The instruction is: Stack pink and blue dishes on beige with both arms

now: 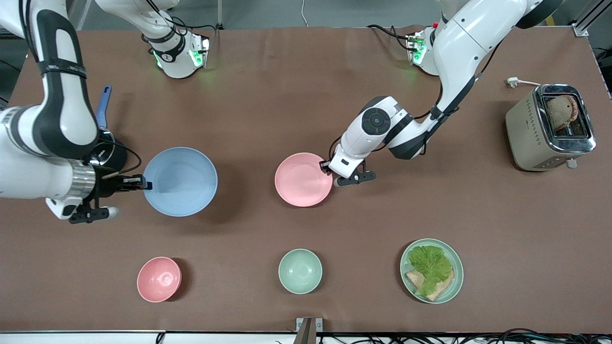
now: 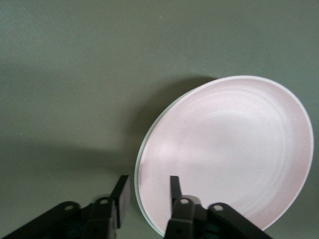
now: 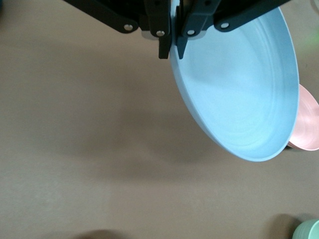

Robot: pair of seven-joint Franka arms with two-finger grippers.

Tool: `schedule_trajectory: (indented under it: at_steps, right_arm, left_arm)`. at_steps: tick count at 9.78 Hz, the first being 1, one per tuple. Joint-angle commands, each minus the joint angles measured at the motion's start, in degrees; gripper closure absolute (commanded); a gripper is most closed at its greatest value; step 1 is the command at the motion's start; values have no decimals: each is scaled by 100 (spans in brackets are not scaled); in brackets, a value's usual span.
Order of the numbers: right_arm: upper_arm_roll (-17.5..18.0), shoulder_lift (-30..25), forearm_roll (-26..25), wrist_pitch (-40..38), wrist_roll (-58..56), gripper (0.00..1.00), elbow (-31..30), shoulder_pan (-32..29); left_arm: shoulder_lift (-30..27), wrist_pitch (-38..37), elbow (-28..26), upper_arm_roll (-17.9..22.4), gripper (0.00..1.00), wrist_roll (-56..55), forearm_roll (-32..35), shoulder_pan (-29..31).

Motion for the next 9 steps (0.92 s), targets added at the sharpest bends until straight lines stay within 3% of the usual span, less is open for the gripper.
schedule_trajectory:
  at_steps: [1,2,6,9]
  right_arm:
    - [576,-273,-95,533,690,99,-617,33]
    - [945,-273,-95,919,1076,99,-820,33]
    - [2247,104,-95,2607,2816,99,-1077,269]
    - [2399,736,-95,3854,3110,98,-1172,813]
  left_arm:
    - [-304,-453,-17,18,0,-113,175,60]
    - [-646,-770,-52,79,0,-43,175,78]
    - [-2097,-2062,-114,1359,0,1799,44,17]
    - [-2810,-2213,-44,2195,0,3108,-314,17]
